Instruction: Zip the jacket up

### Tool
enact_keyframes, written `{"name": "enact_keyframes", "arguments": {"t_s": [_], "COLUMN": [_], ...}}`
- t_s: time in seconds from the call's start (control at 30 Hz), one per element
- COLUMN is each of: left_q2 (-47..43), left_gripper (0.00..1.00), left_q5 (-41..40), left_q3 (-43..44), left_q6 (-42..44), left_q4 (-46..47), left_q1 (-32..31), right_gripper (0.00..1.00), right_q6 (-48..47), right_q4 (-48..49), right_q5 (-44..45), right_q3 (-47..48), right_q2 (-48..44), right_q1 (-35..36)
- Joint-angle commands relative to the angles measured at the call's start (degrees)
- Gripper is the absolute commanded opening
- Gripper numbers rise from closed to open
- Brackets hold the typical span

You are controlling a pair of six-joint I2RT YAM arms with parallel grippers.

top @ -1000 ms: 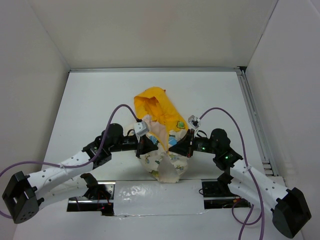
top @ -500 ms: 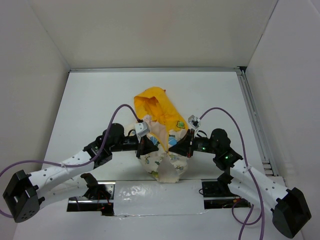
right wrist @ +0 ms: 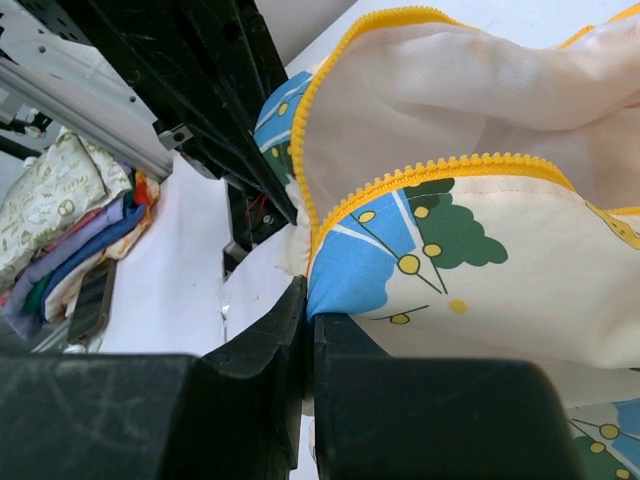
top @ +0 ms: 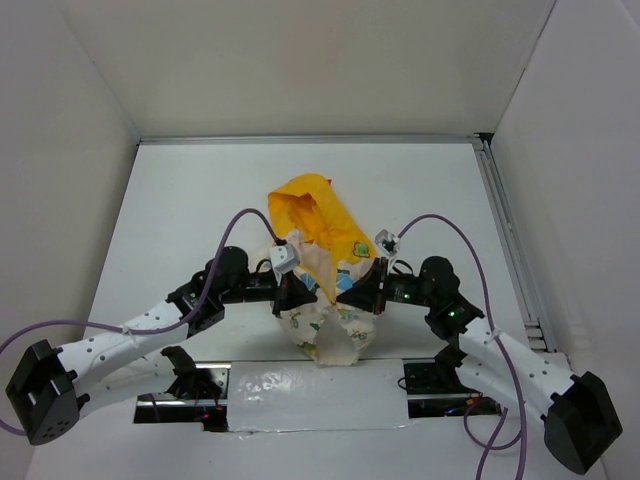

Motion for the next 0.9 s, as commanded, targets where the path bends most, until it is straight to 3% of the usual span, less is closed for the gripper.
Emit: {"name": "enact_keyframes", "arguments": {"t_s": [0.0, 0.2, 0.87], "left_q2": [-0.10, 0.26, 1.13], "left_gripper": [0.00, 0.00, 0.00], "left_q5": [-2.05, -1.62, 0.32], "left_q3": [1.65, 2.09, 2.09], "left_q6": [1.37, 1.46, 1.81], "left_q4": [3.51, 3.33, 4.03], "left_q1": [0.05, 0.05, 0.05], "right_gripper": [0.00, 0.00, 0.00], "right_q6": [-0.51, 0.37, 0.55], "right_q4": [-0.06, -1.38, 4.24], "right_q5": [0.94, 2.62, -0.02], "right_q3": [0.63, -2.36, -0.26], "right_q2": [-2.94, -5.93, -2.59], "right_q1": [-0.21, -0.21, -0.21]}}
